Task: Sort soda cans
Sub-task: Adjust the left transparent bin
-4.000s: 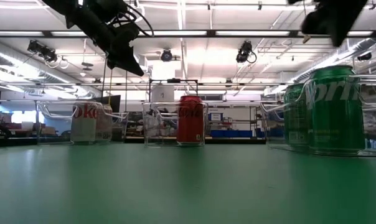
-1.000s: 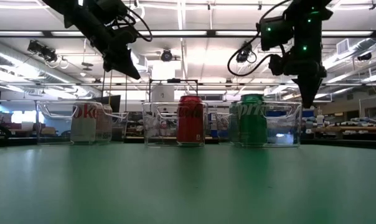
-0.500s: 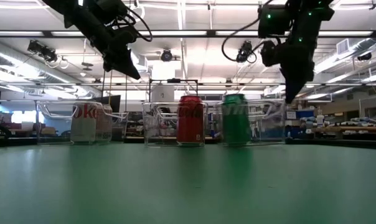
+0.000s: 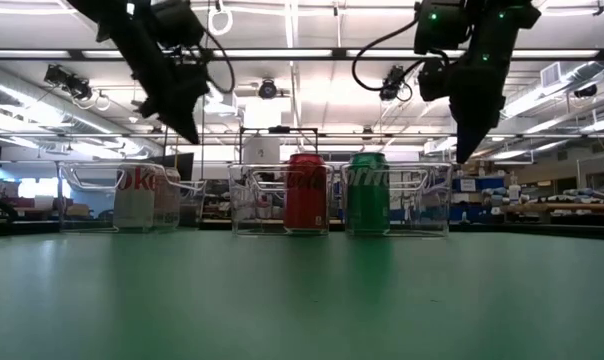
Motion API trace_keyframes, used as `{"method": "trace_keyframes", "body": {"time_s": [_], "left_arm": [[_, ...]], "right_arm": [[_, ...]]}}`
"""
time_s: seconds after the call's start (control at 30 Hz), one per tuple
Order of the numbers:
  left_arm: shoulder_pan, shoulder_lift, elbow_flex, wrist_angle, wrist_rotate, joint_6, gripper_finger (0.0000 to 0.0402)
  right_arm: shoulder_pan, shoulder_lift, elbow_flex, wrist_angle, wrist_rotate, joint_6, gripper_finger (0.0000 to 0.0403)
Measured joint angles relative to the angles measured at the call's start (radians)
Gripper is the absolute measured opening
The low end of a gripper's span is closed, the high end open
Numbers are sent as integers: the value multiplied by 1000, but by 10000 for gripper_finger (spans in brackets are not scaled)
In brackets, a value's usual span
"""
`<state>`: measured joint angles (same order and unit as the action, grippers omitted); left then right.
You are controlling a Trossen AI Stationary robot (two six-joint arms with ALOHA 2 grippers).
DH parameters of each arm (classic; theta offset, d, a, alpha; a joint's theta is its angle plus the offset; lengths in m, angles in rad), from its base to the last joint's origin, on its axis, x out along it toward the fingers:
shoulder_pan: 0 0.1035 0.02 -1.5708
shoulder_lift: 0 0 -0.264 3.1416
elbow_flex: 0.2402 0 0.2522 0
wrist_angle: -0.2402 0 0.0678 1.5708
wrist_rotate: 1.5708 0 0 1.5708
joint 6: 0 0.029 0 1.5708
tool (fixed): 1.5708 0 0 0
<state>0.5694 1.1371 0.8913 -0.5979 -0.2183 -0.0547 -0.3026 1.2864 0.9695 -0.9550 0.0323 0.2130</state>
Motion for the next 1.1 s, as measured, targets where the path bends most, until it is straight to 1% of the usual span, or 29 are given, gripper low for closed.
{"method": "trace_keyframes", "body": {"time_s": [0.1, 0.2, 0.3, 0.37, 0.57, 0.77, 0.87, 1.1], "left_arm": [[36, 30, 0, -73, -6, -81, 1], [69, 82, 0, -100, -25, -128, 1], [100, 136, 0, -84, -27, -140, 0], [113, 172, 0, -68, -11, -141, 0], [121, 248, 0, -46, 28, -156, 0], [120, 264, 0, 56, 106, -138, 0], [123, 264, 0, 75, 130, -133, 0], [123, 264, 0, 112, 128, -101, 0]], "right_arm": [[0, 0, 0, 4, 0, -8, 0], [0, 0, 0, 9, 0, -16, 0], [0, 0, 0, 13, 0, -26, 0], [0, 0, 0, 12, 0, -26, 0], [0, 0, 0, 12, 0, -33, 0], [0, 0, 0, 12, 0, -33, 0], [0, 0, 0, 12, 0, -33, 0], [0, 0, 0, 12, 0, -37, 0]]}}
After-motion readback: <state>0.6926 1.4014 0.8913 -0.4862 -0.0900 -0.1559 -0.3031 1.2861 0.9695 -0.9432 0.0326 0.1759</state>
